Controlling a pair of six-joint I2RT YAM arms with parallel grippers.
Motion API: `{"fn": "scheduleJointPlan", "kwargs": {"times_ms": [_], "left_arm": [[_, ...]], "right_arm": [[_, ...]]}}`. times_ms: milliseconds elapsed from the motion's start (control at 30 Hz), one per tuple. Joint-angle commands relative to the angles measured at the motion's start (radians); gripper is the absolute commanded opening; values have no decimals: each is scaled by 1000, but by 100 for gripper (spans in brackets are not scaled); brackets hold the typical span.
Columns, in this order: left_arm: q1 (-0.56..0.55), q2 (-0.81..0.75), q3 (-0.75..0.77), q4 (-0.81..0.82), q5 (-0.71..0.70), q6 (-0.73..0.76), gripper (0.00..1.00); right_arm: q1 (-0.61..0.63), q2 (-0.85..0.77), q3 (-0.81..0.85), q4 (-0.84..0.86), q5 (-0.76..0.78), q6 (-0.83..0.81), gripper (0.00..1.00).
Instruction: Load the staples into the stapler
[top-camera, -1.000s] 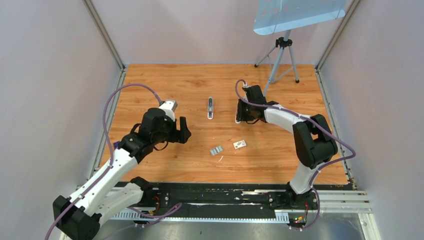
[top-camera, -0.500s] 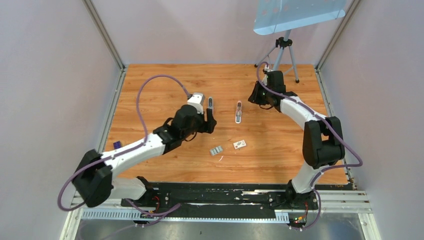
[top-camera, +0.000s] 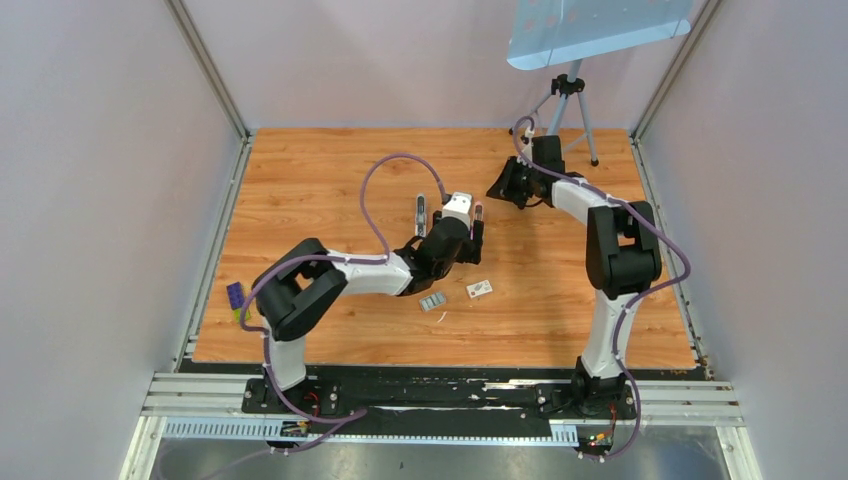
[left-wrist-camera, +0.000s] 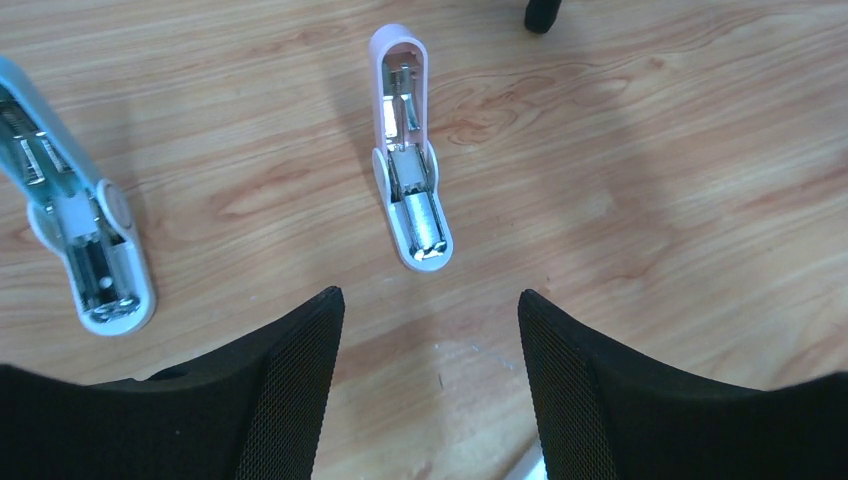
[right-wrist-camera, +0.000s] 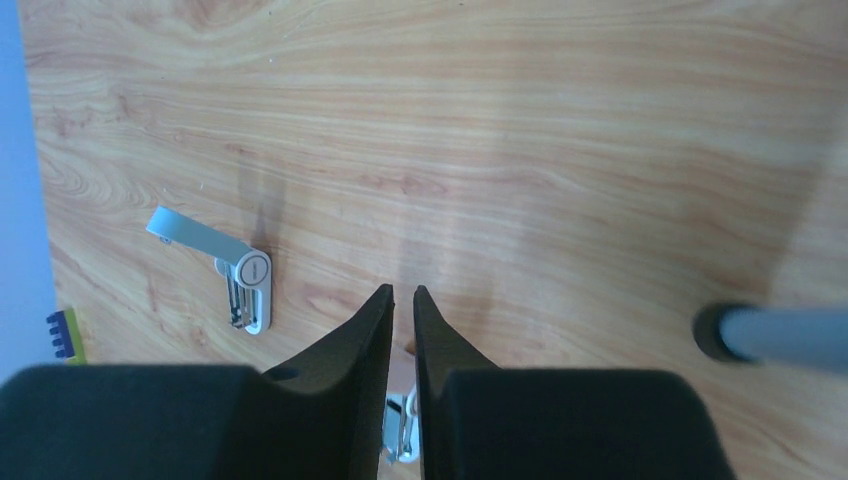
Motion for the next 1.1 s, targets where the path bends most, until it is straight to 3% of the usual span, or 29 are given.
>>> {"fn": "scheduleJointPlan", "kwargs": {"times_ms": [0, 133, 467, 900, 1067], "left_arm": [[-7, 92, 65, 109, -60, 26, 67], [-7, 154, 101, 131, -6, 51, 63], [-7, 262, 168, 77, -40, 40, 57], [17, 296, 162, 56, -10, 71, 37], [42, 280, 128, 83, 32, 84, 35]], "right_arm": [[-12, 83, 66, 10, -125, 20, 16], [-12, 113, 90, 10, -175, 11, 17], [-12, 119, 80, 8, -193, -16, 17], [-13, 100, 58, -13, -200, -69, 17], [-12, 91, 54, -13, -208, -93, 17]]}}
